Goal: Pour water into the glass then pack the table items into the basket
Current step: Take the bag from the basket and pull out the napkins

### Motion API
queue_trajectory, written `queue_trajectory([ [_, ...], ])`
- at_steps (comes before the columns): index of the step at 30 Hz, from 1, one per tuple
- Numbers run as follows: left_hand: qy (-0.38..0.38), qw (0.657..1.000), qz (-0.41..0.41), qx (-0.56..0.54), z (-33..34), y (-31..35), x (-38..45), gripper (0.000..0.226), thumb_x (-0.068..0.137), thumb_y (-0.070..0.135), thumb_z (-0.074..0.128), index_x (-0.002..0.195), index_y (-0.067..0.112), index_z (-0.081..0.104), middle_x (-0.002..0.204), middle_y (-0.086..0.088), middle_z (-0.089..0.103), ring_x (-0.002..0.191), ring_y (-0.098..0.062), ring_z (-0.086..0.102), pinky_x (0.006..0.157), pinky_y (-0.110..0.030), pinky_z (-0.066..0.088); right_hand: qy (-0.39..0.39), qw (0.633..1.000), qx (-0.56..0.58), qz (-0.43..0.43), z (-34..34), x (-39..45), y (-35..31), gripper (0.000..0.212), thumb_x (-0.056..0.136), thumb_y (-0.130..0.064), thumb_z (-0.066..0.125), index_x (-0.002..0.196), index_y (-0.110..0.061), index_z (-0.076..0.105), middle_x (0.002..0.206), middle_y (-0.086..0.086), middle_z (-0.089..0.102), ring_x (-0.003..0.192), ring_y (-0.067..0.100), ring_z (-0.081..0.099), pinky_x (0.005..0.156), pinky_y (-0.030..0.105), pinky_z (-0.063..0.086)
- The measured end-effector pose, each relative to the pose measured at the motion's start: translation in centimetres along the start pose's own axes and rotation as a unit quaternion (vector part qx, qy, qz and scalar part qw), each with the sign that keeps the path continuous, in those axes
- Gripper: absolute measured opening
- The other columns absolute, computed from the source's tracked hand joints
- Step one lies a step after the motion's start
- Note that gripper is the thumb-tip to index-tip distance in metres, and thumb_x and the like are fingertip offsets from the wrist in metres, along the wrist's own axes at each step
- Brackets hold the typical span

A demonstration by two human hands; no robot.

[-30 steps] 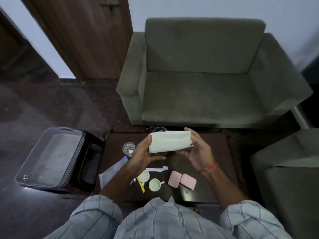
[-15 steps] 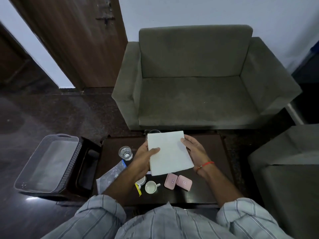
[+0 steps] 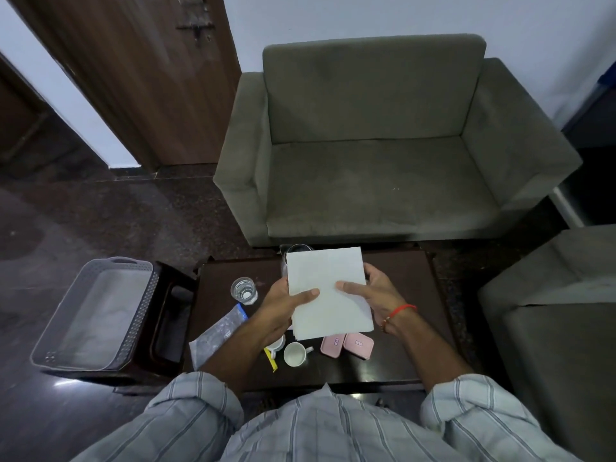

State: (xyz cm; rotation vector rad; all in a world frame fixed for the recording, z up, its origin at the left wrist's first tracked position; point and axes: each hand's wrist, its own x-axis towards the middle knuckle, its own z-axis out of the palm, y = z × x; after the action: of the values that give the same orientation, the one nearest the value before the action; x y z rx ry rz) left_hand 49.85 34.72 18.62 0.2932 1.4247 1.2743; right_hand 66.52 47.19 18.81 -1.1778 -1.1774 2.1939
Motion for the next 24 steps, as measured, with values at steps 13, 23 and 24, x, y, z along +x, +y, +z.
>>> queue_trajectory([
  [13,-0.056,0.998,-0.042,0.004,-0.1,1.7,0.7,0.043,0.090,0.005,0.071,0.131,-0.003,0.062,0.127,-0.020,0.070,0.122,-0.042,0.065,0.107,-0.063,0.047,-0.046,0.998,-0.013,0.041,-2.2,0.2,-0.7,0.024,0.084,0.007,0.070,0.107,-0.001,0.071,0.098,0.013,0.078,0.081,0.025,0.076,0.073,0.035,0.064],
  [23,-0.077,0.995,-0.009,0.060,0.0,2.1,1.3,0.021,0.094,0.002,0.067,0.115,0.003,0.070,0.110,-0.010,0.078,0.097,-0.024,0.075,0.080,-0.034,0.063,-0.028,0.994,-0.099,-0.023,-1.8,0.6,-0.4,0.022,0.085,0.007,0.070,0.107,0.002,0.071,0.085,0.001,0.080,0.073,0.015,0.073,0.068,0.028,0.062],
  [24,-0.076,0.995,-0.008,0.058,0.0,2.1,1.3,0.023,0.094,0.000,0.066,0.117,0.001,0.069,0.112,-0.012,0.077,0.098,-0.025,0.074,0.083,-0.036,0.063,-0.024,0.995,-0.089,-0.022,-1.7,0.6,-0.3,0.020,0.084,0.008,0.070,0.102,-0.002,0.072,0.085,0.001,0.080,0.074,0.017,0.073,0.069,0.028,0.062],
])
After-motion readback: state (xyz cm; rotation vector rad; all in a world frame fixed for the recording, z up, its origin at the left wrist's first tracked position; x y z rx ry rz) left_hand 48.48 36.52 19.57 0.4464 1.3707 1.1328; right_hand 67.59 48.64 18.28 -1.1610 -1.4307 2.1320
